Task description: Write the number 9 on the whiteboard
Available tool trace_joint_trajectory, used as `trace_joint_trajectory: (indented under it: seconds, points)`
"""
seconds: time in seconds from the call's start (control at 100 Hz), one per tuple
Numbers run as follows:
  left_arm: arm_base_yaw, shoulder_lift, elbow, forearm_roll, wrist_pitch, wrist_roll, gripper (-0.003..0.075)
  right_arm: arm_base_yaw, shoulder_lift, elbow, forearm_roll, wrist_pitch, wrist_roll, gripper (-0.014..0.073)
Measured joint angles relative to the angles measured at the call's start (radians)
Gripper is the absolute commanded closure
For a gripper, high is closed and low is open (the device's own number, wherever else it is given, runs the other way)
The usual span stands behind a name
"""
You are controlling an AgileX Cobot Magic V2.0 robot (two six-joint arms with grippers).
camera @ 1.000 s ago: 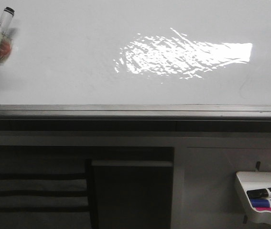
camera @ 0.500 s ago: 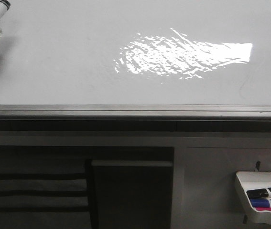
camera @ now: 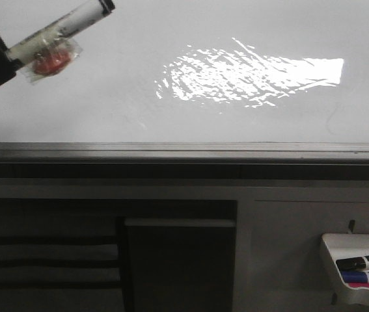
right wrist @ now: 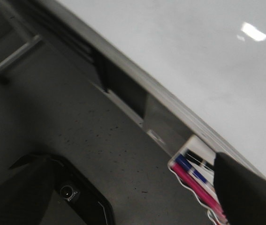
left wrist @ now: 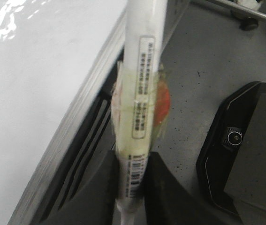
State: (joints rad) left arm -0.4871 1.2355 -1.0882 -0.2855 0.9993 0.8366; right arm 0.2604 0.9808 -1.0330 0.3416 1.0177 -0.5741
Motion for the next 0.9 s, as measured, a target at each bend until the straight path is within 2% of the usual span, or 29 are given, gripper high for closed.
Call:
trace_joint_trajectory:
  seconds: [0.1, 0.2, 0.32, 0.44, 0.69, 0.9]
  points:
    - [-0.064, 0.0, -0.001, -0.006, 0.003, 0.054, 0.0741, 0.09, 0.079, -0.05, 0.083, 0.004, -0.133, 0.0001]
    - [-0.129, 0.0, -0.001, -0.006, 0.007, 0.073, 0.0741, 0.186, 0.141, -0.095, 0.118, -0.005, -0.227, 0.0057]
    - [-0.191, 0.0, -0.001, -0.008, 0.007, 0.08, 0.0741, 0.292, 0.199, -0.126, 0.13, -0.052, -0.294, 0.0127]
    - [-0.233, 0.0, -0.001, -0.008, 0.007, 0.084, 0.0741, 0.373, 0.248, -0.139, 0.136, -0.106, -0.333, 0.0137]
    - [-0.255, 0.0, -0.001, -0.008, 0.001, 0.095, 0.0741, 0.416, 0.33, -0.139, 0.151, -0.144, -0.36, 0.0142]
    - [-0.255, 0.0, -0.001, -0.008, -0.001, 0.095, 0.0741, 0.421, 0.351, -0.139, 0.165, -0.154, -0.363, 0.0293]
